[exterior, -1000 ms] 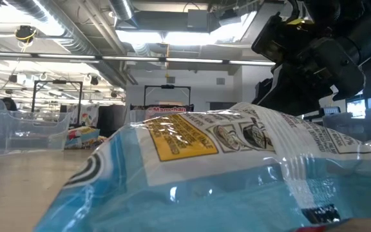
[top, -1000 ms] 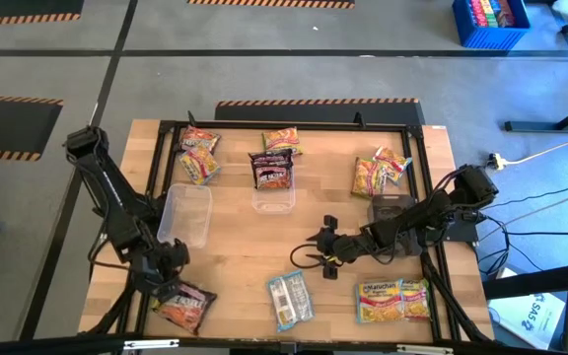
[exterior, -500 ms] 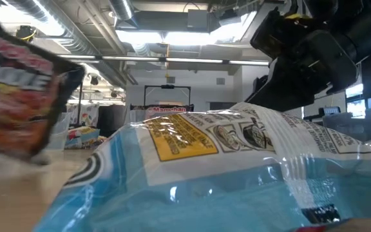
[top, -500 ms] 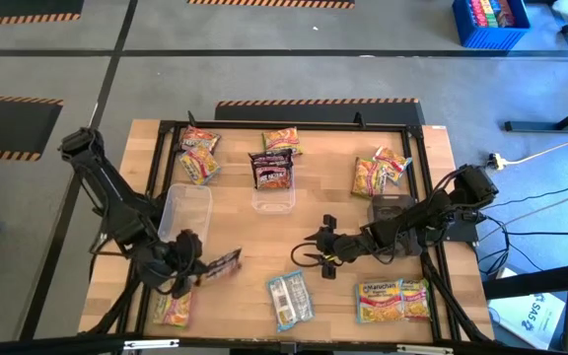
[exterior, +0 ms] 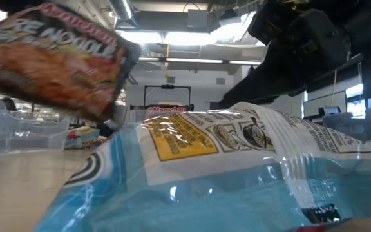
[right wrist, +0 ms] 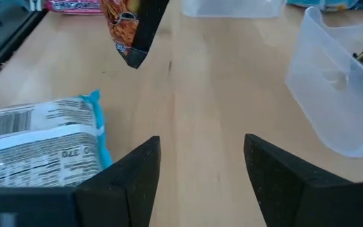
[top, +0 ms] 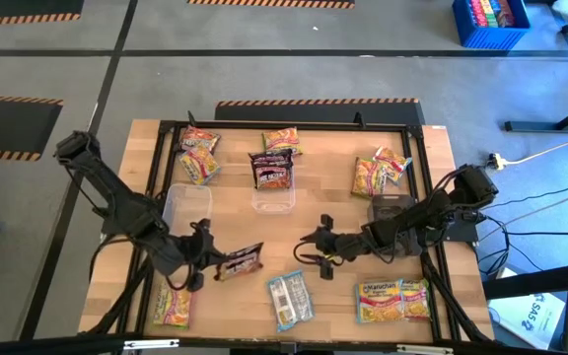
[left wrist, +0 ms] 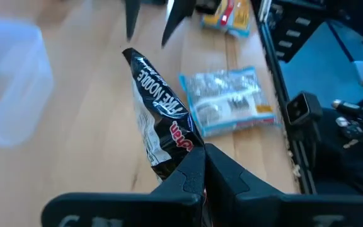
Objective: Sort Maruchan noodles
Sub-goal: Put the black noodle pack into the right transparent bin
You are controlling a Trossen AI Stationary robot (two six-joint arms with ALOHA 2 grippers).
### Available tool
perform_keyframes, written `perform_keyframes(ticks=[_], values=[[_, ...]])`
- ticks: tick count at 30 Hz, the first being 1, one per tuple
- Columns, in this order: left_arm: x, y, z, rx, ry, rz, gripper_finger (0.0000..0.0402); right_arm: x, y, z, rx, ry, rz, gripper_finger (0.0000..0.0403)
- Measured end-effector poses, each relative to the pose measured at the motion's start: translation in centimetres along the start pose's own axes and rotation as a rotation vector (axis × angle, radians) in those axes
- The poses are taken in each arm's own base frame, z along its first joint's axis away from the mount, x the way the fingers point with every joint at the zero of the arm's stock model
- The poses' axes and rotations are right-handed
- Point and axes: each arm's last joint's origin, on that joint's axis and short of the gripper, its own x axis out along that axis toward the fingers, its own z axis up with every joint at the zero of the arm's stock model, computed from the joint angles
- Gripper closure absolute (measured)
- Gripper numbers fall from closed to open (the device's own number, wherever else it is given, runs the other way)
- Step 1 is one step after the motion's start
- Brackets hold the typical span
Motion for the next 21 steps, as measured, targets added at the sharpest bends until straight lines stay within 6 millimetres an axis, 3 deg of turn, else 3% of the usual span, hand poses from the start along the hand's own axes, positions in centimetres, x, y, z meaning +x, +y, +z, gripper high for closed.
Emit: perform_keyframes(ticks=[10, 16, 21], values=[[0.7, 0.4, 2.3, 0.142, -0.147, -0.016, 0.0401, 2.6, -1.7, -0.2, 0.006, -0.122, 0.067, 0.0125], [0.8, 0.6, 3.2, 0.2, -0.209, -0.009, 0.0401, 3.3, -2.1, 1.0, -0.001, -0.336, 0.174, 0.0124], [1.0, 0.9, 4.0, 0.233, -0.264, 0.004, 0.0401, 4.0, -1.7, 2.2, -0.004, -0.382, 0.24, 0.0126]])
